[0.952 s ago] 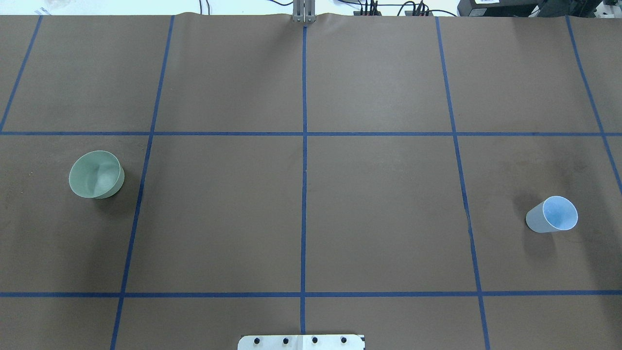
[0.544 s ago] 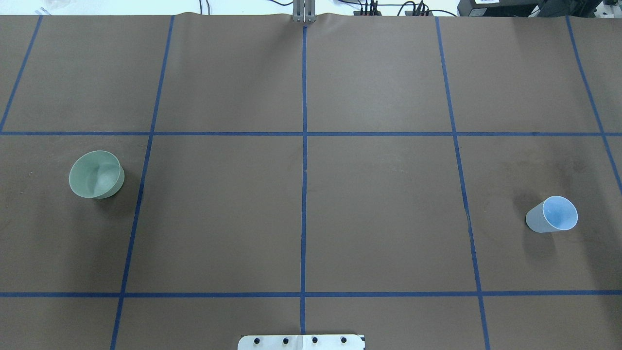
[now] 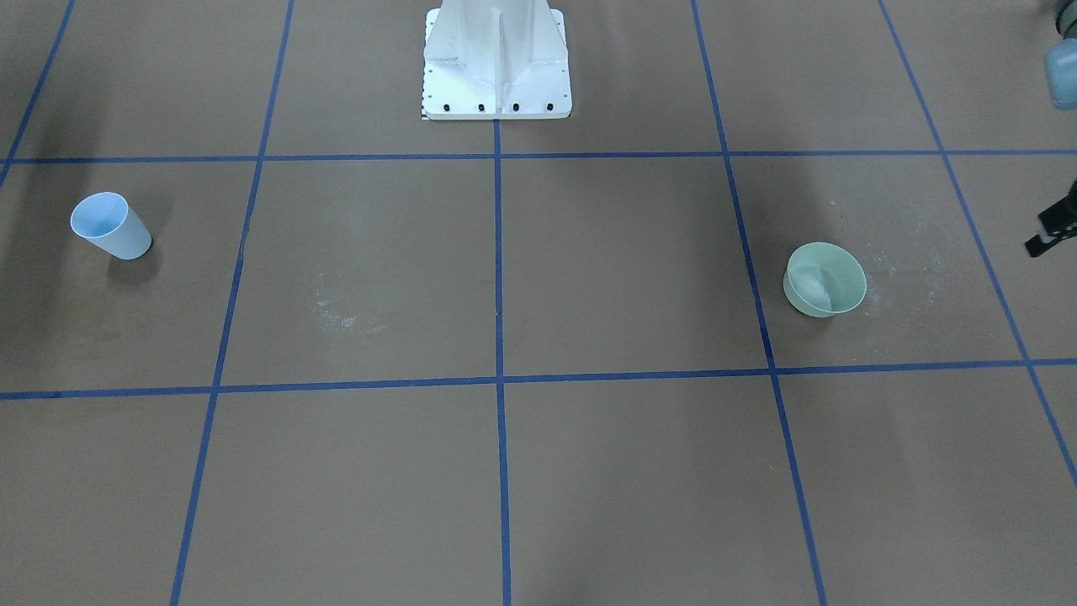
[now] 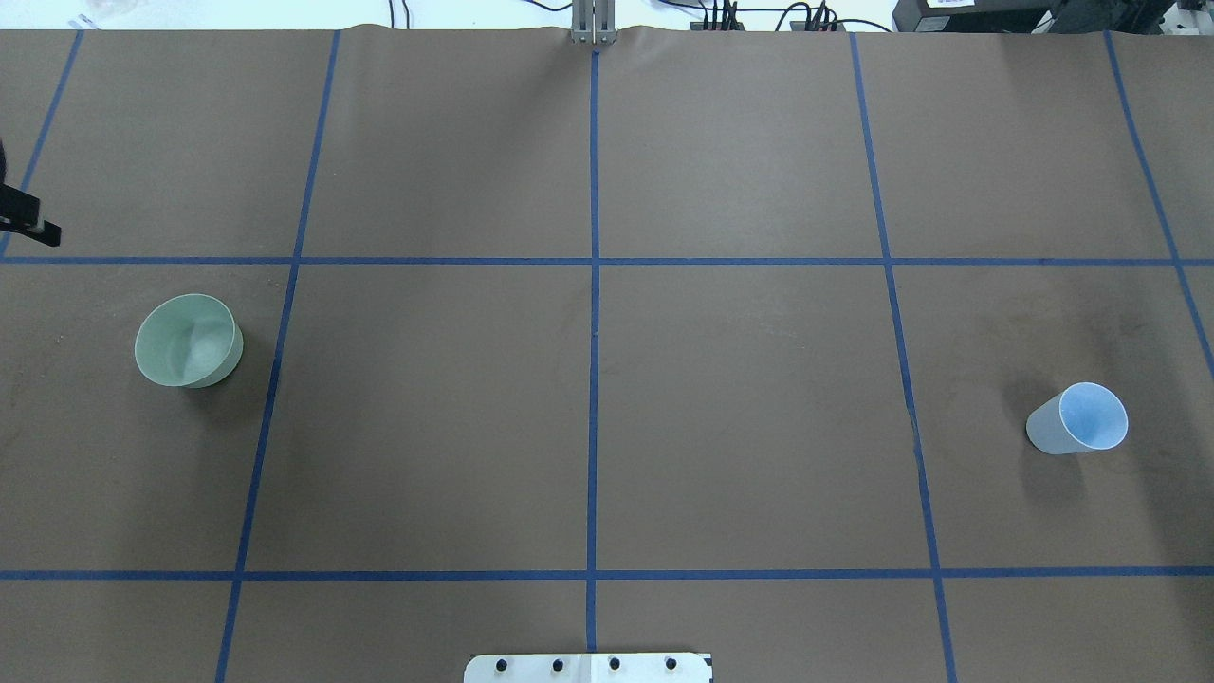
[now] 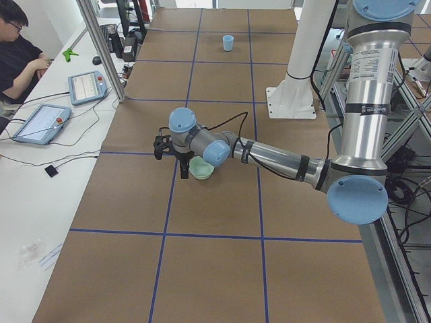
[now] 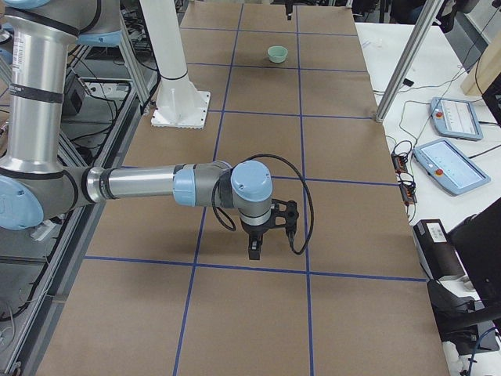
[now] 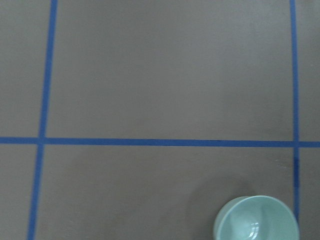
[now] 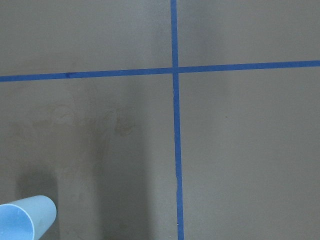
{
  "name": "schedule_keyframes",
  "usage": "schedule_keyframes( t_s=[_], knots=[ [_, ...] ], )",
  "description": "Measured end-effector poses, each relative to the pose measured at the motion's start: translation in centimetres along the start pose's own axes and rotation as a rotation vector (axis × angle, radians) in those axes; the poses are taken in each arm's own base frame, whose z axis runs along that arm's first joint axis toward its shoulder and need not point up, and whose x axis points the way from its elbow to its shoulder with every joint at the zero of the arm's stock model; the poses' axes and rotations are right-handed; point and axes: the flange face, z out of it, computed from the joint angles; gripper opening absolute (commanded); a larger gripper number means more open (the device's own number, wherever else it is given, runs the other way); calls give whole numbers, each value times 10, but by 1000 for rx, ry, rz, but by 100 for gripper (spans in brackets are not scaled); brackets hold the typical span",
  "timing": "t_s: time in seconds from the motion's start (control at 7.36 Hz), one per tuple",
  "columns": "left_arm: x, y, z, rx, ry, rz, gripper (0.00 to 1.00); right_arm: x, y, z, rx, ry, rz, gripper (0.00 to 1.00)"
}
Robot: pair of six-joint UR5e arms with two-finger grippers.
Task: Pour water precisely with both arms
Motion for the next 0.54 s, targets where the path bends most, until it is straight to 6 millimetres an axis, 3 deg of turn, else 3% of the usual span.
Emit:
schedule_keyframes(
  t_s=[0.27,0.54],
  knots=[
    [16,38,49,5,-36,-3,99,1,1,1,-1,2,1,99],
    [19,54,77,-11,-43,-9,99,1,1,1,-1,4,0,99]
  ],
)
